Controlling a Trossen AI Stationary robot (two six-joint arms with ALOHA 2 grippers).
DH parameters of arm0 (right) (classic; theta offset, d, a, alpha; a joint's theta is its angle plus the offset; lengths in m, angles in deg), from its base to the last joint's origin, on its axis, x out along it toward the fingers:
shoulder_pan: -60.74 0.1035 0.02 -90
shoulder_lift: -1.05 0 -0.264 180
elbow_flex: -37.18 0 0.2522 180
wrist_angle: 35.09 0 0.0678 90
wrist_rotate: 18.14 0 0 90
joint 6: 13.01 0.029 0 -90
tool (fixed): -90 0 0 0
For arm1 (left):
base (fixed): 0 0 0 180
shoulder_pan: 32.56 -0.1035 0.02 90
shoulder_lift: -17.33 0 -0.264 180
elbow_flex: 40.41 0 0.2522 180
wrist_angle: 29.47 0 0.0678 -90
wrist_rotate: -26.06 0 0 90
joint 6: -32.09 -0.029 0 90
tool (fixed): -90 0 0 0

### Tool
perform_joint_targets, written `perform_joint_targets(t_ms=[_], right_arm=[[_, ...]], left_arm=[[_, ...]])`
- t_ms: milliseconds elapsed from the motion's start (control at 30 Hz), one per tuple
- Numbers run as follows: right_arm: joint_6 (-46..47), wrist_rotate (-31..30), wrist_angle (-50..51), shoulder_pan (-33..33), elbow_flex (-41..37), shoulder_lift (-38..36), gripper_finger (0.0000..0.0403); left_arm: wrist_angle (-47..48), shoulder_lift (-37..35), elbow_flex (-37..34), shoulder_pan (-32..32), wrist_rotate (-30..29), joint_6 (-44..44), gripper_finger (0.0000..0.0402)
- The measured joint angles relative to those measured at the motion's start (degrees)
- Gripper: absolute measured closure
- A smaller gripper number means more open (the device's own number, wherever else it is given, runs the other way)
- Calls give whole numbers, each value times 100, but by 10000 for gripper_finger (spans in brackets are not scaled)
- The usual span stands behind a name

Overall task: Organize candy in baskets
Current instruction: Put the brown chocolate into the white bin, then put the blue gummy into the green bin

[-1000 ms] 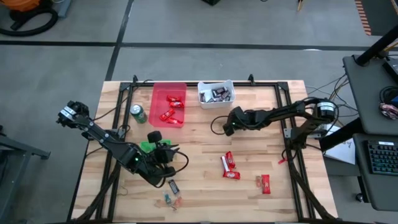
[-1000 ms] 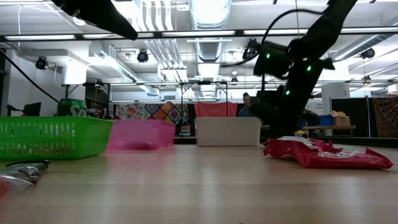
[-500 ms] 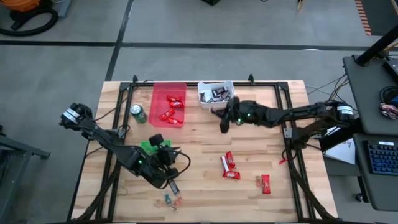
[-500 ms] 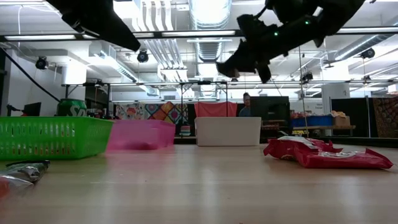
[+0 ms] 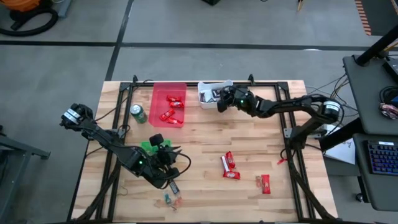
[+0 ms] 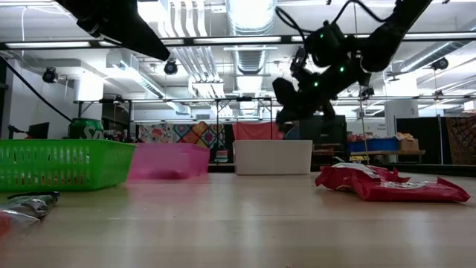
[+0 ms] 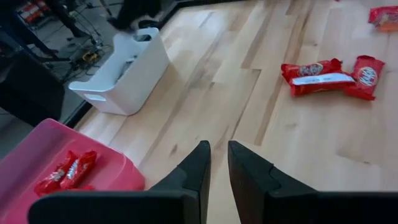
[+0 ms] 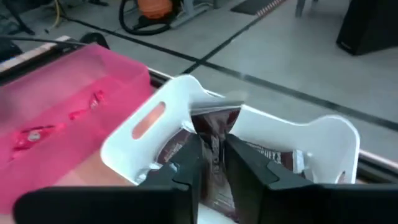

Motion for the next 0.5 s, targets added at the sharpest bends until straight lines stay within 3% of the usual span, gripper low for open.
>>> perform_joint_targets(t_ms=[333, 500], right_arm=[[264, 522, -218, -248, 0, 246, 278], [459, 1437, -218, -249, 0, -116, 257]], left_arm=[[2, 0, 0, 0, -168, -11, 361], [2, 0, 0, -4, 63, -11, 361]])
